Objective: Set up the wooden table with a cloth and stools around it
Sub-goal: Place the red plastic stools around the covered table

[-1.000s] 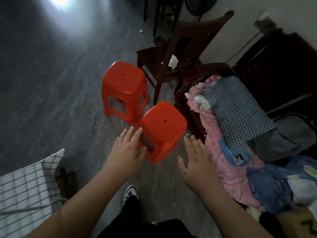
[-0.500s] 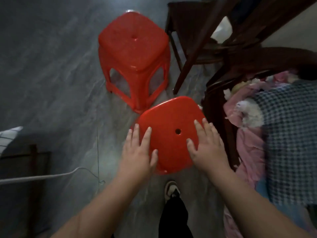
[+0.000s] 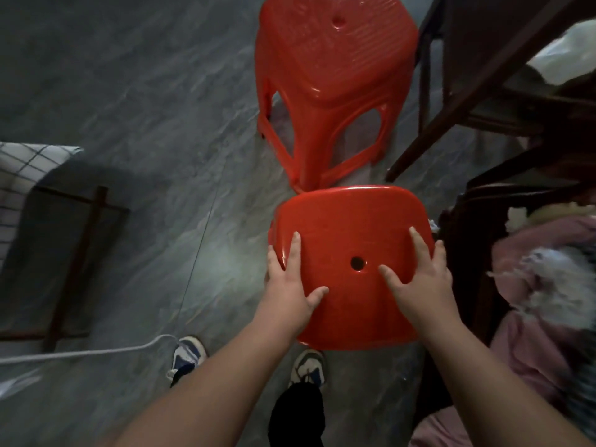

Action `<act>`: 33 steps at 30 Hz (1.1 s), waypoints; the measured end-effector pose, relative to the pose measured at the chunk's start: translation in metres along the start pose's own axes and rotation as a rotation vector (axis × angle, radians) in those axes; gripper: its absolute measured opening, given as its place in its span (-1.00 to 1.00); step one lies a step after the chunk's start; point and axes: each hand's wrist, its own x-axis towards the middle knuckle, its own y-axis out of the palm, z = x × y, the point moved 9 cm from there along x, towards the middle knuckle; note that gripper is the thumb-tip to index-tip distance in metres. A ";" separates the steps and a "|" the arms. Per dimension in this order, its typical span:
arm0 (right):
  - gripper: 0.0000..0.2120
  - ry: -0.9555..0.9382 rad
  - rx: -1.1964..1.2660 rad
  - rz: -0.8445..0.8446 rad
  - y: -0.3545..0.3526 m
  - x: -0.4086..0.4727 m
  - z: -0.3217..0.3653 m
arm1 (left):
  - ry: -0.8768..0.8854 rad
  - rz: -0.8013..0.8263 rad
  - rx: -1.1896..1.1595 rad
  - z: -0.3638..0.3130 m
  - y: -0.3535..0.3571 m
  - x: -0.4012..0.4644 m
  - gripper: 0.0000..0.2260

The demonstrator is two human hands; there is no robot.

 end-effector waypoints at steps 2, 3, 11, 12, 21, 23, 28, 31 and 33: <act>-0.19 -0.008 0.019 -0.018 0.000 0.001 0.001 | -0.009 -0.004 -0.010 -0.001 0.000 0.001 -0.02; -0.18 -0.007 0.026 -0.025 0.001 0.000 0.002 | -0.009 -0.005 -0.013 -0.001 0.000 0.001 -0.02; -0.19 -0.109 -0.052 -0.085 0.010 -0.045 0.068 | -0.073 -0.058 -0.129 0.037 -0.050 -0.031 -0.02; -0.19 -0.132 -0.072 -0.087 0.013 -0.053 0.085 | -0.092 -0.074 -0.158 0.048 -0.062 -0.038 -0.02; -0.16 -0.398 -0.161 0.080 0.113 -0.114 0.259 | -0.294 -0.358 -0.302 0.190 -0.186 -0.104 0.01; -0.18 -0.476 -0.190 0.125 0.144 -0.130 0.298 | -0.346 -0.439 -0.342 0.227 -0.209 -0.121 0.02; -0.18 -0.640 -0.270 0.237 0.223 -0.165 0.379 | -0.445 -0.575 -0.459 0.309 -0.247 -0.155 -0.02; -0.18 -0.729 -0.334 0.304 0.271 -0.186 0.424 | -0.512 -0.630 -0.524 0.356 -0.260 -0.169 -0.02; -0.18 -0.783 -0.378 0.343 0.297 -0.196 0.449 | -0.556 -0.655 -0.563 0.380 -0.264 -0.175 -0.03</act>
